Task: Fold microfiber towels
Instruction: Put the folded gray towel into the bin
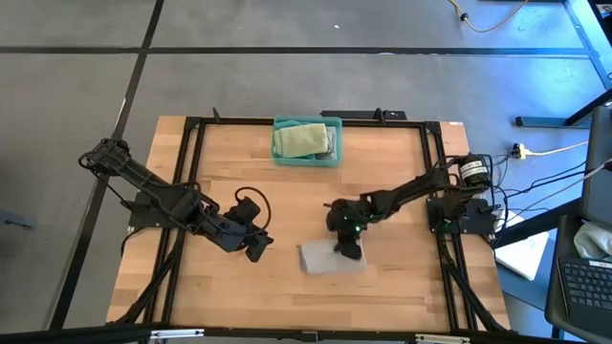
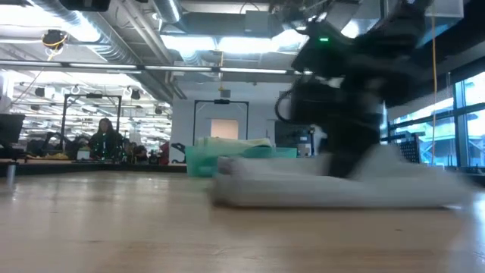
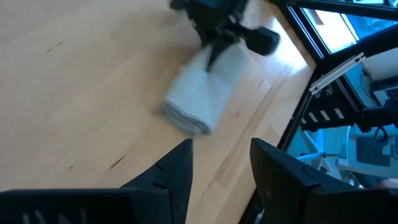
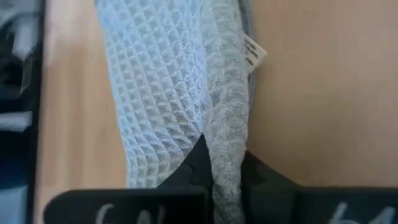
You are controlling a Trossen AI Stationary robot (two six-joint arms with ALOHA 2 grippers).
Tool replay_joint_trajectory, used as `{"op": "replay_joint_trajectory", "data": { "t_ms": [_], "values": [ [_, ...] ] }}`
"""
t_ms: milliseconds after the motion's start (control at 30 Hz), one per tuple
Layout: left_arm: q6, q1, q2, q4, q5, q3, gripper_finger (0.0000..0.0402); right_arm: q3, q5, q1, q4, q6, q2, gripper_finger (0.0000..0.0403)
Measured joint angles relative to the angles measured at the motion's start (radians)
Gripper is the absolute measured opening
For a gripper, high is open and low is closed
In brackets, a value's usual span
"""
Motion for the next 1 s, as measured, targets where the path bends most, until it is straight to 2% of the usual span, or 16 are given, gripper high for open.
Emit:
{"op": "replay_joint_trajectory", "data": {
  "t_ms": [67,267,400,667,867,1000],
  "values": [
    [0.000,0.000,0.000,0.000,0.000,0.000,0.0150,0.054,0.037,-0.028,-0.073,-0.033,-0.017,0.0018],
    [0.001,0.001,0.000,-0.002,0.001,0.000,0.0150,0.276,0.029,-0.108,-0.360,-0.228,-0.025,0.0018],
    [0.001,-0.010,0.000,-0.006,0.001,0.000,0.0150,0.456,0.075,-0.185,-0.505,-0.360,-0.027,0.0018],
    [-0.005,-0.042,0.000,-0.038,0.001,0.000,0.0150,0.761,0.131,-0.369,-0.693,-0.561,-0.026,0.0018],
    [-0.007,-0.046,0.000,-0.051,-0.007,0.000,0.0150,0.849,0.071,-0.488,-0.705,-0.619,-0.025,0.0018],
    [-0.007,-0.045,0.000,-0.060,-0.022,0.000,0.0150,0.854,0.095,-0.525,-0.716,-0.762,-0.024,0.0018]
  ]
}}
